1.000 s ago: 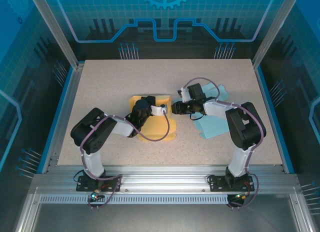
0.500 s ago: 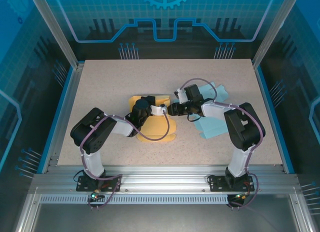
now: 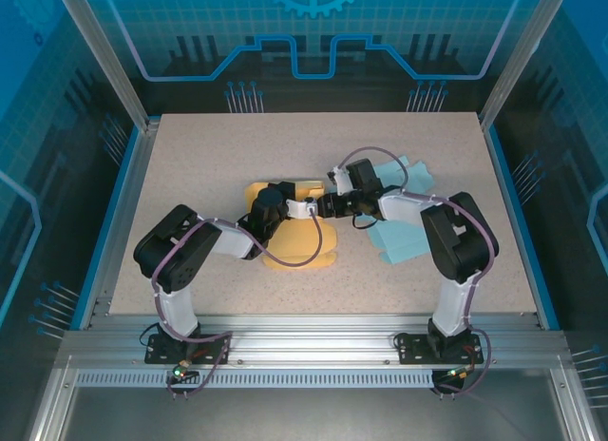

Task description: Fold the paper box

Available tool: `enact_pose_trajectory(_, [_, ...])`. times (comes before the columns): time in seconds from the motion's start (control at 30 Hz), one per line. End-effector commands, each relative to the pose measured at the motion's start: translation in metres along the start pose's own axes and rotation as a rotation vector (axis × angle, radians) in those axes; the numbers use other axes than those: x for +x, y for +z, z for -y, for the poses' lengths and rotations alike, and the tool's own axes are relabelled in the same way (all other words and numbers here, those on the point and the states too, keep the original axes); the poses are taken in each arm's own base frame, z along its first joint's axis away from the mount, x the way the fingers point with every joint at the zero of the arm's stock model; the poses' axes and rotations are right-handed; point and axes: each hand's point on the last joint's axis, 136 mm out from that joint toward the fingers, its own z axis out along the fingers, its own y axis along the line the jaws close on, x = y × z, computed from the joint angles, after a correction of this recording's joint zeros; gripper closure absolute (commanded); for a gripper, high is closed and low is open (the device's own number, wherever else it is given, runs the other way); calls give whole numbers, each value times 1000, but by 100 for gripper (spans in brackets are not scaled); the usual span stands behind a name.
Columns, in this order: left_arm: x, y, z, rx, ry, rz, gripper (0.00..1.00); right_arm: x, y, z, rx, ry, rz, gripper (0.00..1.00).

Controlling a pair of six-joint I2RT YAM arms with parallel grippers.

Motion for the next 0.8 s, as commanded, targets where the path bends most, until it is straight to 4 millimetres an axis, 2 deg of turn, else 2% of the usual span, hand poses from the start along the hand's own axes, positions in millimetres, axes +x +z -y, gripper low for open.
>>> enact_pose_trajectory(0.0, [-8, -2, 11, 62, -19, 48, 100, -19, 9, 3, 53, -32, 55, 51])
enact_pose_trajectory(0.3, [-9, -1, 8, 52, -27, 51, 100, -20, 14, 10, 253, -141, 101, 50])
enact_pose_trajectory(0.57, [-10, -3, 8, 56, -36, 55, 100, -28, 11, 16, 298, -137, 171, 55])
enact_pose_trajectory(0.77, [-12, -5, 7, 61, -48, 65, 100, -33, 19, 16, 294, -147, 173, 57])
